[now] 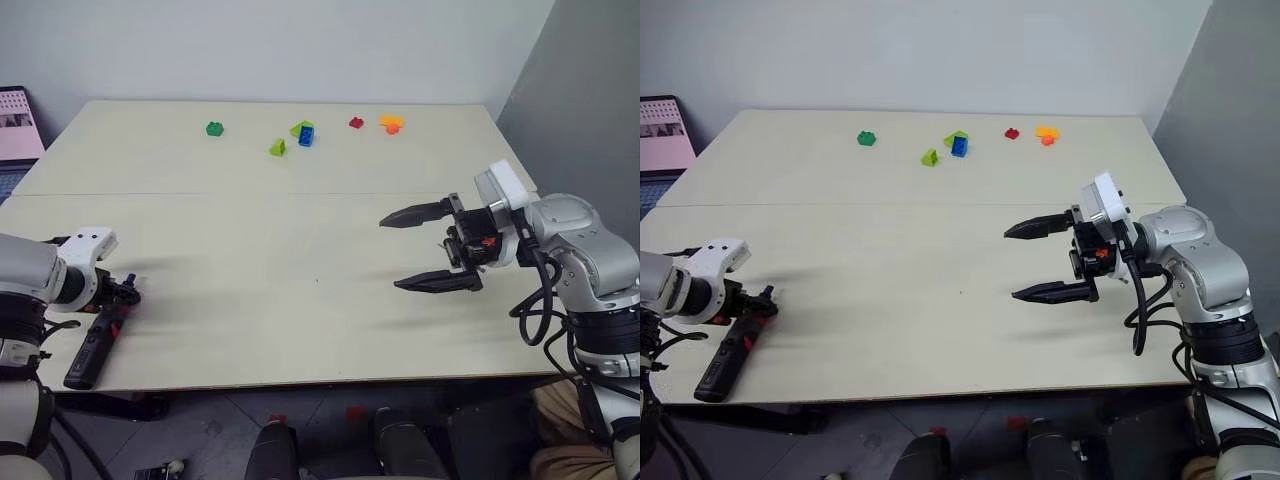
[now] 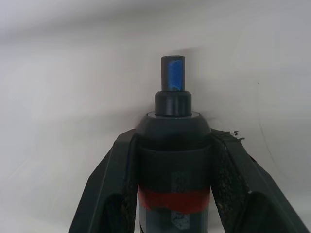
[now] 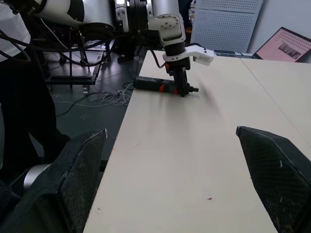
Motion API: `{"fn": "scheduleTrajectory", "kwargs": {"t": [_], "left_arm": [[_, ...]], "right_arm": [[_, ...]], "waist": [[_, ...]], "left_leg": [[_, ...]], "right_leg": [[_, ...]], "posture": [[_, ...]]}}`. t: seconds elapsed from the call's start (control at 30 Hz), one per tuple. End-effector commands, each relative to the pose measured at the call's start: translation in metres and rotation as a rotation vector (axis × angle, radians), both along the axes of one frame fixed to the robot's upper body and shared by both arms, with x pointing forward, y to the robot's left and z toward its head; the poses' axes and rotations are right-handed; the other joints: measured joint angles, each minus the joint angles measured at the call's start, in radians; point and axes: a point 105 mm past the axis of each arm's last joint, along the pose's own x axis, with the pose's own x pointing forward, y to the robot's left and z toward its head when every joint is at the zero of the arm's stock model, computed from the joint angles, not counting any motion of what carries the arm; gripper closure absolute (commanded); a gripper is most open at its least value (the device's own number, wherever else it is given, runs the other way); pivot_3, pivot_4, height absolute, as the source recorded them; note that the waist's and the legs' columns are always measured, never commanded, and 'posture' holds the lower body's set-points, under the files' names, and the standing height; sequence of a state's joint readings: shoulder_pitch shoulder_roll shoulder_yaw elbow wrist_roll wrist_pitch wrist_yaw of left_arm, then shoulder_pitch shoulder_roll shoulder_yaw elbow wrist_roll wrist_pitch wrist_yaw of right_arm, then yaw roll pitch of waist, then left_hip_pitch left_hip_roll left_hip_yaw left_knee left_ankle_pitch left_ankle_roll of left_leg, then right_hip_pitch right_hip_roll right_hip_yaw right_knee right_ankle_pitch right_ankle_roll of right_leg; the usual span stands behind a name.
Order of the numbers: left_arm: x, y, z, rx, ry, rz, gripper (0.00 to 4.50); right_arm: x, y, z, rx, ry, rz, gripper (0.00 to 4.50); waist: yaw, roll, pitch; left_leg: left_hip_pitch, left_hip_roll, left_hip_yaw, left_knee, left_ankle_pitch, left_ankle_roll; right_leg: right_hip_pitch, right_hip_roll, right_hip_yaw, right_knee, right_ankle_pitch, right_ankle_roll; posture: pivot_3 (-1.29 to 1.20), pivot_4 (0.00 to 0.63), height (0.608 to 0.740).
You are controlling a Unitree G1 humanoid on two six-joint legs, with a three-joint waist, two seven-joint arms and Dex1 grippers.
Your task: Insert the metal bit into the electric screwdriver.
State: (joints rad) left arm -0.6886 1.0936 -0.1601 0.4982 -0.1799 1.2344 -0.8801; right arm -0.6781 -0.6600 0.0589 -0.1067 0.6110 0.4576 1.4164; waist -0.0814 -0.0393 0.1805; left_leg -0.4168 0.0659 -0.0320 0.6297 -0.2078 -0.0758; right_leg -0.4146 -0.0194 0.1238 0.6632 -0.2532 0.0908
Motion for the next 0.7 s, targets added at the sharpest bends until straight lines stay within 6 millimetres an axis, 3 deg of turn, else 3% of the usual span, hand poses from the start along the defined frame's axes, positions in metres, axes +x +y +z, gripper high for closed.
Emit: {"fn": "scheduleTrajectory", "kwargs": {"t": [0.03, 0.4, 0.57, 0.67, 0.7], "left_arm": [[0.008, -0.012, 0.017, 0.009, -0.057, -0.080, 2.85], [0.040, -0.097, 0.052, -0.103, -0.218, -0.342, 2.85], [0.058, -0.166, 0.081, -0.234, -0.385, -0.519, 2.85], [0.061, -0.188, 0.091, -0.274, -0.447, -0.581, 2.85], [0.064, -0.206, 0.098, -0.311, -0.493, -0.638, 2.85]], "right_arm": [[-0.005, -0.002, 0.007, 0.008, -0.045, 0.001, 0.00], [-0.007, -0.010, 0.011, 0.015, -0.062, -0.061, 0.00], [-0.008, -0.018, 0.015, 0.031, -0.073, -0.126, 0.00], [-0.011, -0.020, 0.018, 0.046, -0.077, -0.155, 0.00], [-0.012, -0.023, 0.019, 0.053, -0.081, -0.185, 0.00]], "waist": [[0.002, 0.000, 0.000], [0.021, 0.000, 0.000], [0.031, -0.001, 0.000], [0.033, -0.001, 0.001], [0.029, -0.001, 0.001]], "left_leg": [[0.000, 0.000, 0.000, 0.000, 0.000, 0.000], [-0.001, 0.000, 0.000, 0.000, 0.000, 0.000], [-0.002, -0.001, -0.001, 0.001, 0.000, 0.000], [-0.003, -0.001, -0.002, 0.002, 0.000, 0.000], [-0.002, -0.001, -0.002, 0.002, 0.000, 0.000]], "right_leg": [[0.000, 0.000, 0.000, 0.000, 0.000, 0.000], [0.000, 0.000, 0.000, -0.001, 0.000, 0.000], [0.000, 0.000, -0.001, -0.001, 0.000, 0.001], [0.000, 0.000, -0.001, -0.001, 0.000, 0.001], [0.001, 0.000, 0.000, -0.001, 0.000, 0.000]], "posture": [[0.00, 0.150, 0.740], [0.00, 0.150, 0.740], [0.00, 0.150, 0.740], [0.00, 0.150, 0.740], [0.00, 0.150, 0.740]]}}
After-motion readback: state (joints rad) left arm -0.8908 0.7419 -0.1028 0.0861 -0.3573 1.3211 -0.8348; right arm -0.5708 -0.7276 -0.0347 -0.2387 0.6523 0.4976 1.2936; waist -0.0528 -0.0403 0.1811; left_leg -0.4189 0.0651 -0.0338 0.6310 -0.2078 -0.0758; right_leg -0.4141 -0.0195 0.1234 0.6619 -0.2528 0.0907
